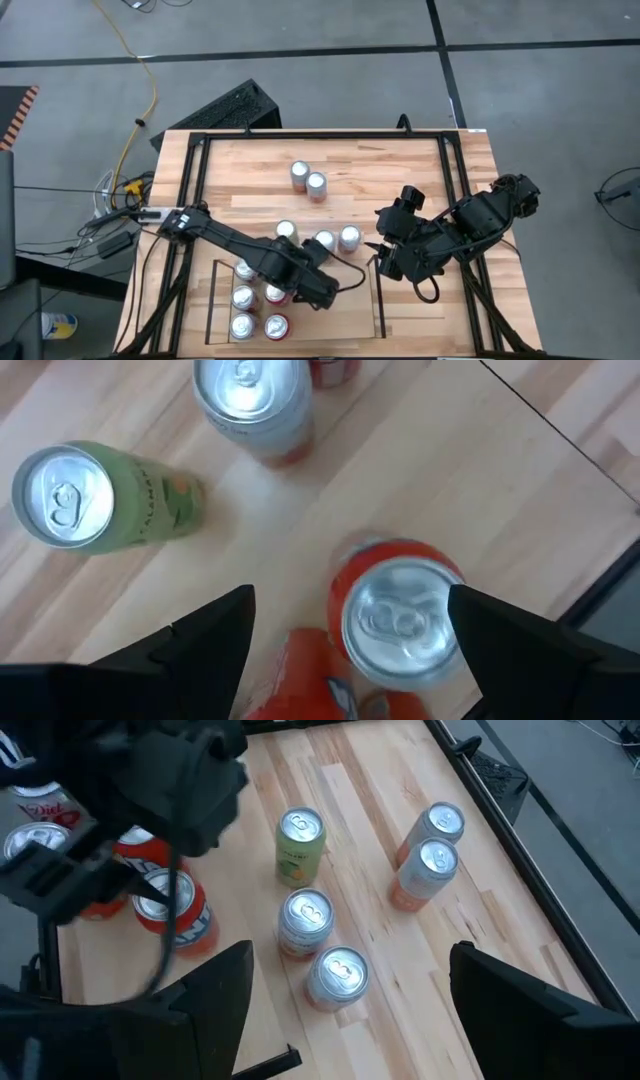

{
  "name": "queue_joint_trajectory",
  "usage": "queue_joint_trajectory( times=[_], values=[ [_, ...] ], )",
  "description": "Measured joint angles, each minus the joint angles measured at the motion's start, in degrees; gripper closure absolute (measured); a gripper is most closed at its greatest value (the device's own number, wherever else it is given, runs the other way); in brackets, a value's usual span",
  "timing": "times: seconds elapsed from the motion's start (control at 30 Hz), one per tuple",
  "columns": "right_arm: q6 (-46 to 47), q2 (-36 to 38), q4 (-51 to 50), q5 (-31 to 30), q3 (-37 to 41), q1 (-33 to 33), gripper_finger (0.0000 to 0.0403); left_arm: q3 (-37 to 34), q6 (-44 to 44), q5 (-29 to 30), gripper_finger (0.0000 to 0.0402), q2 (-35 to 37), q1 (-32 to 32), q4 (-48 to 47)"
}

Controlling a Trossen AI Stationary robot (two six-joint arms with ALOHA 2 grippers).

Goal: Place canned beverage on shelf
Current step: Put the red soda can on the shelf aligned with the other red soda can

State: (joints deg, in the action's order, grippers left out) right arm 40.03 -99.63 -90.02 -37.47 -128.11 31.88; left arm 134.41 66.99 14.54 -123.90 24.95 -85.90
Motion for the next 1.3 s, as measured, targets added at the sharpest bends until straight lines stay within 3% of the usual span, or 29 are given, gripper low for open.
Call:
queue_joint_trajectory(
  times=[0.4, 1.3],
  values=[
    [-1.59, 0.0, 0.02, -0.02, 0.0, -0.18, 0.0093, 0.0, 2.97, -6.18, 0.0086, -0.04, -0.13, 2.59],
    [-2.7, 0.0, 0.01, 0.02, 0.0, -0.18, 0.0093, -1.45, 0.17, -4.01, 0.0086, -0.55, 0.3, 5.55]
  ],
)
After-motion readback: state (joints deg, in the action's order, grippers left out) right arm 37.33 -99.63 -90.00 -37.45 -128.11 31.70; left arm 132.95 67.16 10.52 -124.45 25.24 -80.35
